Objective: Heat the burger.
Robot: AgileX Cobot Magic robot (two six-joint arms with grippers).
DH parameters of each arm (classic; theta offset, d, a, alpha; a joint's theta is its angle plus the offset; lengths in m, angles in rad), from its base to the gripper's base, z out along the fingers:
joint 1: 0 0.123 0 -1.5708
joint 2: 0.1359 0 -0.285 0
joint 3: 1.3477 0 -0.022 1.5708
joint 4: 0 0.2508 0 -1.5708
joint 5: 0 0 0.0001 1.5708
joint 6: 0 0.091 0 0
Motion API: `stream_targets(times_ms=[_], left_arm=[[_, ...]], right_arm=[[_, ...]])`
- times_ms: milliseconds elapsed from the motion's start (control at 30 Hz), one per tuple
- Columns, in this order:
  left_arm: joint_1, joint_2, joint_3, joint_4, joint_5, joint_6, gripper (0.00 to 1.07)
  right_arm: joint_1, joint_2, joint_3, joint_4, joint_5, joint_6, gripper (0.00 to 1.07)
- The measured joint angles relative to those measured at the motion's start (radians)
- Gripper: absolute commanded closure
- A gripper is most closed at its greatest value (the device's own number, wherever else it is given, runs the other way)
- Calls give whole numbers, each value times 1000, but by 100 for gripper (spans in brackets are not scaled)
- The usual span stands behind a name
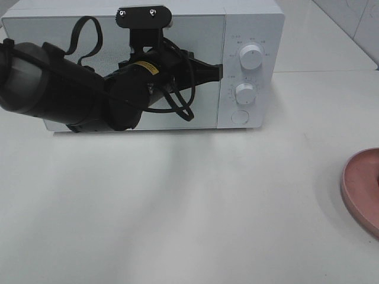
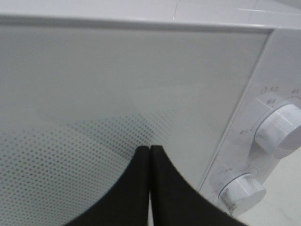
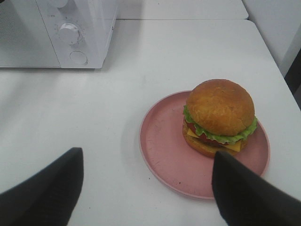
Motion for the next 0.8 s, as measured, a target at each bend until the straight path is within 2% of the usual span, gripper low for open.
stream_targets(times_ms=[133, 333, 367, 400, 433, 467, 500, 567, 600, 767, 800], left_arm=[[-6, -23, 3, -9, 42, 0, 107], [-46, -111, 59, 10, 185, 1, 106], [-47, -124, 61, 13, 235, 1, 100], [-48, -147, 65, 21, 337, 1, 83], [-48, -147, 65, 21, 337, 1, 83], [-48, -159, 66, 29, 394, 1, 69], [-48, -159, 66, 29, 394, 1, 69], [-48, -194, 66, 56, 589, 1, 5], [-48, -194, 66, 56, 589, 1, 5], [-48, -223, 66, 70, 855, 1, 9], [-48, -223, 66, 70, 855, 1, 9]], right_arm=[[0, 0, 0, 0, 0, 0, 34], [0, 0, 0, 0, 0, 0, 34], [0, 0, 0, 0, 0, 0, 34], [0, 0, 0, 0, 0, 0, 34], [0, 0, 0, 0, 0, 0, 34], [0, 0, 0, 0, 0, 0, 34], [0, 0, 0, 0, 0, 0, 34], [0, 0, 0, 0, 0, 0, 34], [0, 0, 0, 0, 0, 0, 34], [0, 0, 0, 0, 0, 0, 34], [0, 0, 0, 0, 0, 0, 34]])
